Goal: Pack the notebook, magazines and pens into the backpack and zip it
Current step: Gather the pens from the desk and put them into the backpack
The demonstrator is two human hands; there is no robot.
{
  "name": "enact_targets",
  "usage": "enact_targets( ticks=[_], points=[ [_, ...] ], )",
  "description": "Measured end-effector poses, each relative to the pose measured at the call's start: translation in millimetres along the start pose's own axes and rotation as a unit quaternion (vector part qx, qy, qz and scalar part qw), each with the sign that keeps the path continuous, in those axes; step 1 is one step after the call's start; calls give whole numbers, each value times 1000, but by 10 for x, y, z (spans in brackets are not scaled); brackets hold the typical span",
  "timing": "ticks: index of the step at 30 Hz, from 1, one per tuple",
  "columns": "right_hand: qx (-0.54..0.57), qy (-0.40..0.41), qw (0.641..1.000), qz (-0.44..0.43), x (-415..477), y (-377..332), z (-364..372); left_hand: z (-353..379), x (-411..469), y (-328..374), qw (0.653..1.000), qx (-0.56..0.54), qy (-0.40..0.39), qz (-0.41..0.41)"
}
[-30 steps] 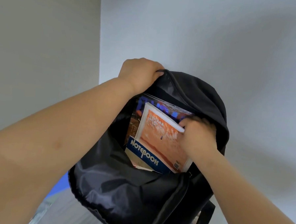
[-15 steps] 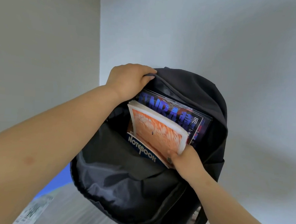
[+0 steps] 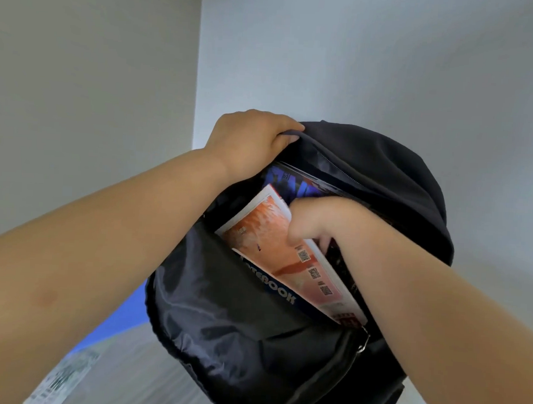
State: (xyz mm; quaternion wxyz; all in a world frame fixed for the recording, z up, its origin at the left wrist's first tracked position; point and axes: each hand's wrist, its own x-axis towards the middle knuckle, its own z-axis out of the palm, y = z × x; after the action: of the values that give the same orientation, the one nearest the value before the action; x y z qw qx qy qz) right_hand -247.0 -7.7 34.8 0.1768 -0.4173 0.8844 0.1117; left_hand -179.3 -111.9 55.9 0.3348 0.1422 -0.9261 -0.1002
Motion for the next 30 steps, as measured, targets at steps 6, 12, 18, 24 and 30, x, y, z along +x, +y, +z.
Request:
enact_targets(
  ticks=[6,12,18,24,30],
  points=[
    [-138,-51,989,-15,364,-214,-38,-27,67,-32,1000,-10,6,2],
    [87,65,992,-58,524,-109,500,34,10,-71,999,-32,6,3],
    [65,12,996,-63,239,164,730,72,-51,-149,998,-57,-11,-9],
    [0,22,997,-75,204,199,440,88,-59,-124,999,-51,-12,-10],
    [39,57,997,-42,281,187,791,134,-48,-122,999,-49,-9,-9]
  ],
)
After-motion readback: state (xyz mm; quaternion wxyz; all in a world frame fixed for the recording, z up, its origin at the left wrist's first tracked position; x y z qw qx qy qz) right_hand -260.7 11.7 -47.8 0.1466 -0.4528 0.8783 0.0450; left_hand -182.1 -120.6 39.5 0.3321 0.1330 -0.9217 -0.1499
